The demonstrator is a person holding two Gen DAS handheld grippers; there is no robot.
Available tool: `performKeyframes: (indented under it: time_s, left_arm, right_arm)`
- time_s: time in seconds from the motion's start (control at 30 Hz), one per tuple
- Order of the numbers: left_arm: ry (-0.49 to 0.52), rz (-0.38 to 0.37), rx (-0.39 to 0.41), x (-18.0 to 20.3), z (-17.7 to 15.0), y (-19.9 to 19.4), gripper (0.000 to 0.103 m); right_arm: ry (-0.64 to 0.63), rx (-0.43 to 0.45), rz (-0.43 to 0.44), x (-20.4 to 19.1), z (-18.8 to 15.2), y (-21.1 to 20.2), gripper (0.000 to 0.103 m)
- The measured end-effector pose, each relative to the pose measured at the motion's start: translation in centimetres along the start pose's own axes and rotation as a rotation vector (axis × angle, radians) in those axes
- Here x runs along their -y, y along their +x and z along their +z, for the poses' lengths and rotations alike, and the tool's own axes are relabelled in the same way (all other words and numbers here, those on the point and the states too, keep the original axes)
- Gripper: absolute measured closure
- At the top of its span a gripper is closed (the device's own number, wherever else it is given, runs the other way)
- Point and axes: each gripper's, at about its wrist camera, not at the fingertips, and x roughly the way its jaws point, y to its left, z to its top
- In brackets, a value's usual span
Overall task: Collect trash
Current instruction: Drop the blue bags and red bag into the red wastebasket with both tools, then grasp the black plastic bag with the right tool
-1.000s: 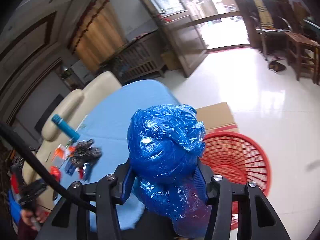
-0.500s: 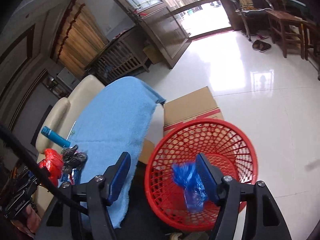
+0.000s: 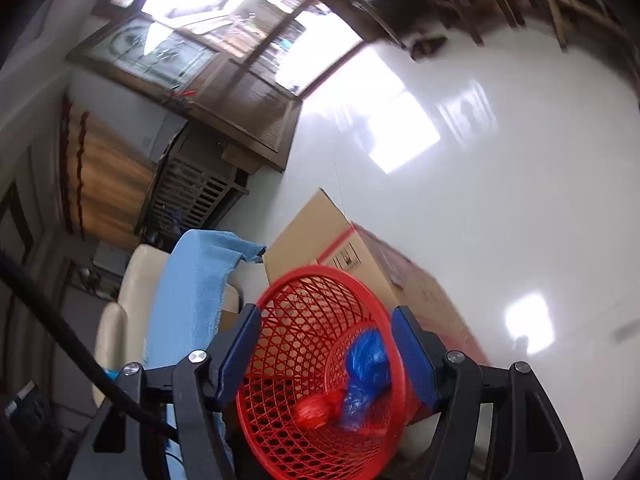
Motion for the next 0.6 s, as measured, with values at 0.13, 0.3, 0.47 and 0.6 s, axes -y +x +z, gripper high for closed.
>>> performKeyframes:
  time_s: [0.13, 0.3, 0.47, 0.6]
  left_arm:
    - [-0.105, 0.029, 0.020, -3.4, -1.7, -2.4, 0.041]
    - [-0.203, 0.097, 0.060, -7.1, -4.3, -5.2, 0.041]
    - [-0.205, 0.172, 0.108, -8.1, -5.8, -7.1, 0.041]
    - [-0.207, 0.197, 0.124, -8.0, -5.4, -7.8, 0.041]
  right_arm:
    - [0.051, -0.026, 0.020, 1.8, -0.6, 1.7, 0.032]
    - [0.024, -0.012, 0.040, 1.5, -0.3, 3.2, 0.032]
    - [0.004, -0.081, 0.013, 0.7, 1.2, 5.9, 0.032]
    - [-0.045, -0.114, 0.014, -1.1, -0.2, 6.7, 0.030]
